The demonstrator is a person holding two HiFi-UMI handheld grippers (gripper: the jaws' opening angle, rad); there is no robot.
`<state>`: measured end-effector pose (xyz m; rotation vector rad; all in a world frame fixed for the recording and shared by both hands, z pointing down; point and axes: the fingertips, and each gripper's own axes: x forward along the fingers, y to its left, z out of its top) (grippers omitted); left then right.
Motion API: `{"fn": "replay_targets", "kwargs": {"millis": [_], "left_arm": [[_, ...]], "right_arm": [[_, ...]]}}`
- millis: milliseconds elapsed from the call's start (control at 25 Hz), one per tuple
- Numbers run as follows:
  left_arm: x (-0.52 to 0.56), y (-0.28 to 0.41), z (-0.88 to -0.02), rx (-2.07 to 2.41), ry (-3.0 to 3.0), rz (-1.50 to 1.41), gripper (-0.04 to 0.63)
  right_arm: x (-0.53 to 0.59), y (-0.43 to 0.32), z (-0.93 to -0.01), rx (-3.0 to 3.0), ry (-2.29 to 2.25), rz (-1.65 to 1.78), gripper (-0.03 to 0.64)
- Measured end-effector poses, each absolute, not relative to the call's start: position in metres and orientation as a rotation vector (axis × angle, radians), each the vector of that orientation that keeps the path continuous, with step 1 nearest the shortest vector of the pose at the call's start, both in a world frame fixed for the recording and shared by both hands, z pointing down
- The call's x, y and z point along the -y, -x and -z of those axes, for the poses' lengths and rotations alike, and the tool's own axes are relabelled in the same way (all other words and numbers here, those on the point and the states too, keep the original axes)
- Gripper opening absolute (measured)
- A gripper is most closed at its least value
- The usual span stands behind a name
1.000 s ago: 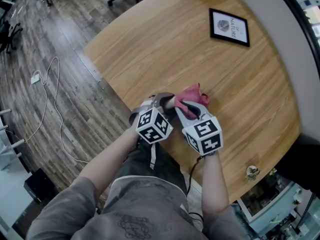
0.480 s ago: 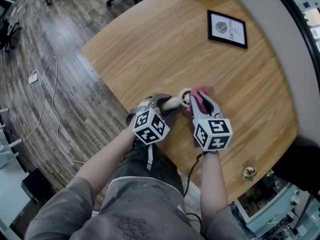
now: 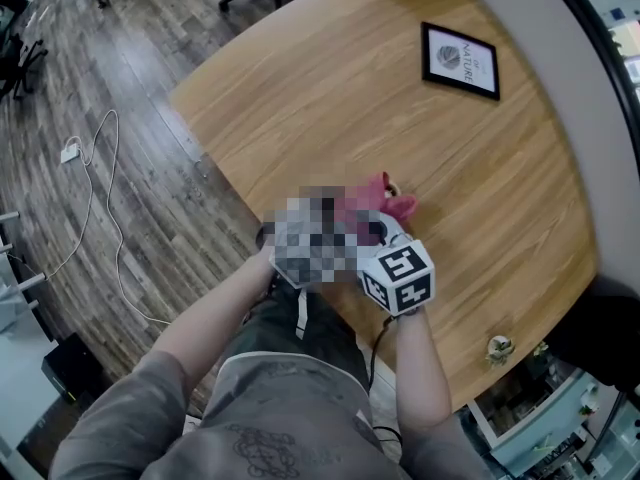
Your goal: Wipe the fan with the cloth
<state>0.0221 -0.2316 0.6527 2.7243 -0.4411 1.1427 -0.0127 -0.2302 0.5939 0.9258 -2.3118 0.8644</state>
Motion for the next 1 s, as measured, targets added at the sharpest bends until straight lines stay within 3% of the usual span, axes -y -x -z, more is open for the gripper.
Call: {"fn": "replay_targets", "kwargs": {"millis": [200, 560, 760, 1000], "left_arm": [[0.232, -0.022, -0.653, 0.432, -2.718, -1.144, 0.193], [0.231, -0.022, -0.653, 0.408, -2.715, -1.142, 0.193], [0.231, -0.022, -0.653, 0.41, -2.717, -1.145, 0.193], [0.23, -0.023, -0.653, 0.401, -2.724, -1.147, 0.193]], "right_arm": [[0.23, -0.009, -0.595, 2.237, -0.895, -0.796, 0.071], [0.27, -0.101, -0.586, 2.109, -1.421, -0.844, 0.072], [0.271, -0.071, -0.587, 2.169, -1.395, -0.869, 0.072], [0.252, -0.017, -0.589, 2.259, -1.047, -0.791, 0.071]]}}
